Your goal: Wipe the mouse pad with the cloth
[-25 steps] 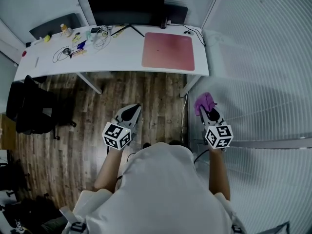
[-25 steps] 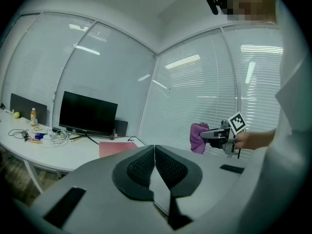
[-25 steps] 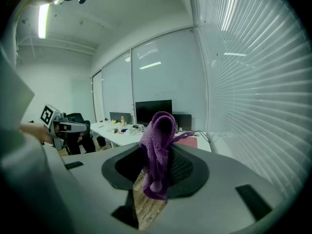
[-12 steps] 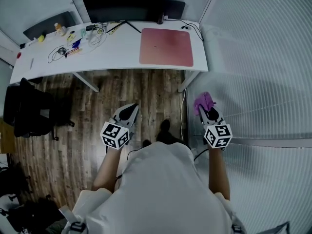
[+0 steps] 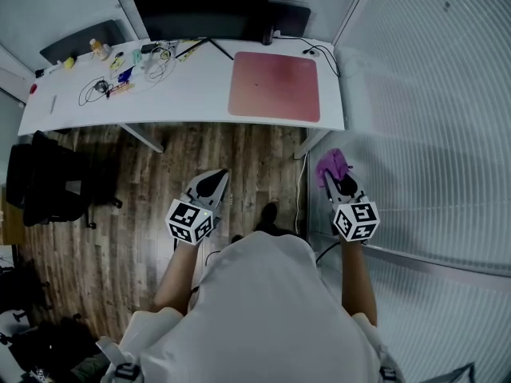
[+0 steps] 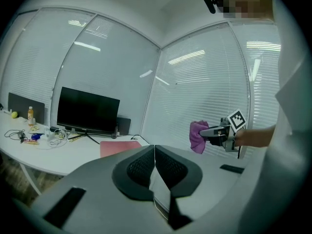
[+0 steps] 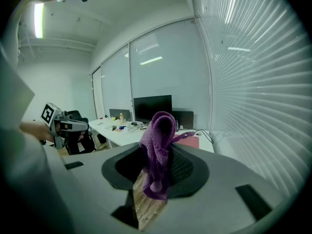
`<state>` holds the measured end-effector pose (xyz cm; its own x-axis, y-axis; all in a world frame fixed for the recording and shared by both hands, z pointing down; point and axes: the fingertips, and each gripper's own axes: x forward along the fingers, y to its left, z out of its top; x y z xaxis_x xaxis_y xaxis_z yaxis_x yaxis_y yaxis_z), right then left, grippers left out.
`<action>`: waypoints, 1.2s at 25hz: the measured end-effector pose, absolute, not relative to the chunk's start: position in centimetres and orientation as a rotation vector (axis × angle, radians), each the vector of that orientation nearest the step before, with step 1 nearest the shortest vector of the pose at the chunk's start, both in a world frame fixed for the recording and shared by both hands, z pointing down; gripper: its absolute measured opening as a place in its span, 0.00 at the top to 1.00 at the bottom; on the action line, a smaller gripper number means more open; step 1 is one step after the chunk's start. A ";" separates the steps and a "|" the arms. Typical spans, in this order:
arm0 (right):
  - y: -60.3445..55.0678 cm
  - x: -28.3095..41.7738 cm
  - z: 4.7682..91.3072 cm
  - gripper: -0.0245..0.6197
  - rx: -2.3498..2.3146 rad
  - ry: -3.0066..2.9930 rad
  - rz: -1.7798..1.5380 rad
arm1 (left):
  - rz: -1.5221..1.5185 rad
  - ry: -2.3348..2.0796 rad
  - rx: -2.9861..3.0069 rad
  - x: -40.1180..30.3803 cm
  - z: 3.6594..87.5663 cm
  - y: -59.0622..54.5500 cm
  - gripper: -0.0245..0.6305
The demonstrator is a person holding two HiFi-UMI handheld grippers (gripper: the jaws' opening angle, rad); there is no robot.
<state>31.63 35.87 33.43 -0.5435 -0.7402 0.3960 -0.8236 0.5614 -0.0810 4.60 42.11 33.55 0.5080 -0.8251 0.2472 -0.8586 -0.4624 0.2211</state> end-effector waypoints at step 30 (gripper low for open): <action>20.9 36.9 38.6 0.75 1.162 -2.494 0.474 | 0.255 -1.451 2.360 11.8 36.1 28.3 0.93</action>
